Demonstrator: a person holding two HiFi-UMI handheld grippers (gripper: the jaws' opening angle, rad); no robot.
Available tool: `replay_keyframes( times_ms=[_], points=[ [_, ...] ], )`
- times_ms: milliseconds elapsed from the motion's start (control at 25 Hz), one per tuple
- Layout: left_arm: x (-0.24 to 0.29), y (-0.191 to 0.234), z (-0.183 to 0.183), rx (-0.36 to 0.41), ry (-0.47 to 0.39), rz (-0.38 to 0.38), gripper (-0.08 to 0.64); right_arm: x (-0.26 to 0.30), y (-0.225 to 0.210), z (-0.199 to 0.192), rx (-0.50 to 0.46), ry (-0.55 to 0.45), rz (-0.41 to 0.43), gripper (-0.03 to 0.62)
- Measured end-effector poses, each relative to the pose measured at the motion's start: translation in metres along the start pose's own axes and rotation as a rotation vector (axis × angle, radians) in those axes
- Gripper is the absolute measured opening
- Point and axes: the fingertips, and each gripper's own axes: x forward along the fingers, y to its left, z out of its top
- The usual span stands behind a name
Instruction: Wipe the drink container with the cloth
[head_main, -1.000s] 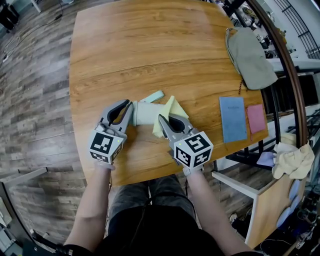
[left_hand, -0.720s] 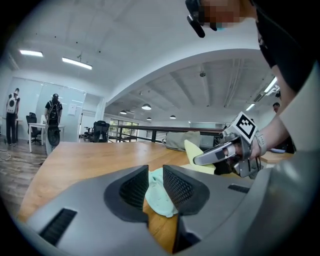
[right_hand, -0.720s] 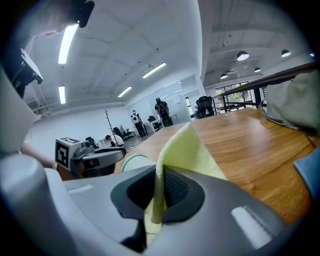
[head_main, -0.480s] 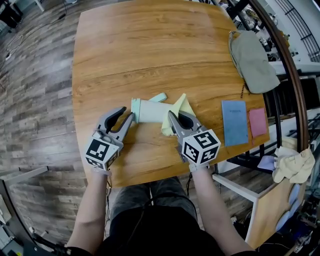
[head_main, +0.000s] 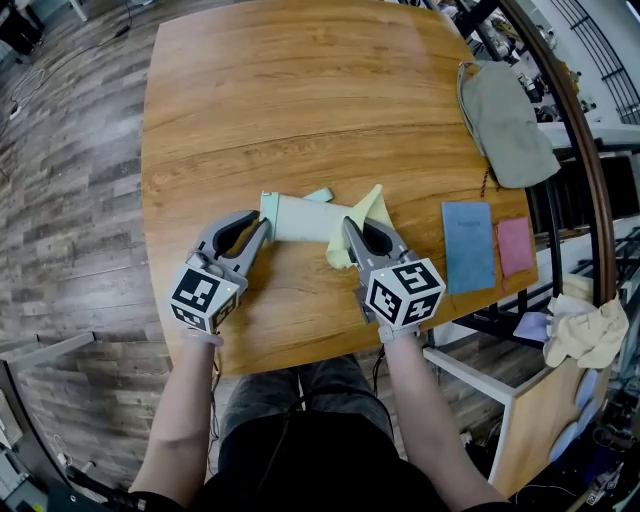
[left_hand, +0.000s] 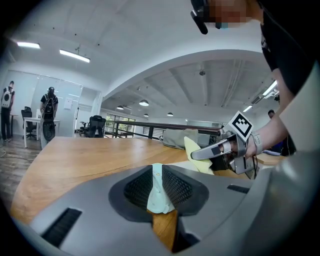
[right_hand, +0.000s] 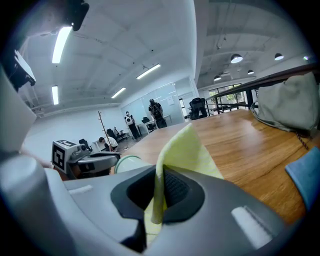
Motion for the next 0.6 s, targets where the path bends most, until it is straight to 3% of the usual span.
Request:
replay_keyframes(
  times_ms=[600],
  points=[
    [0.018, 0.012, 0.009, -0.055, -0.025, 0.022, 0.042, 0.054, 0.087, 0.005, 0.01, 0.024, 0.214, 0.015]
  ],
)
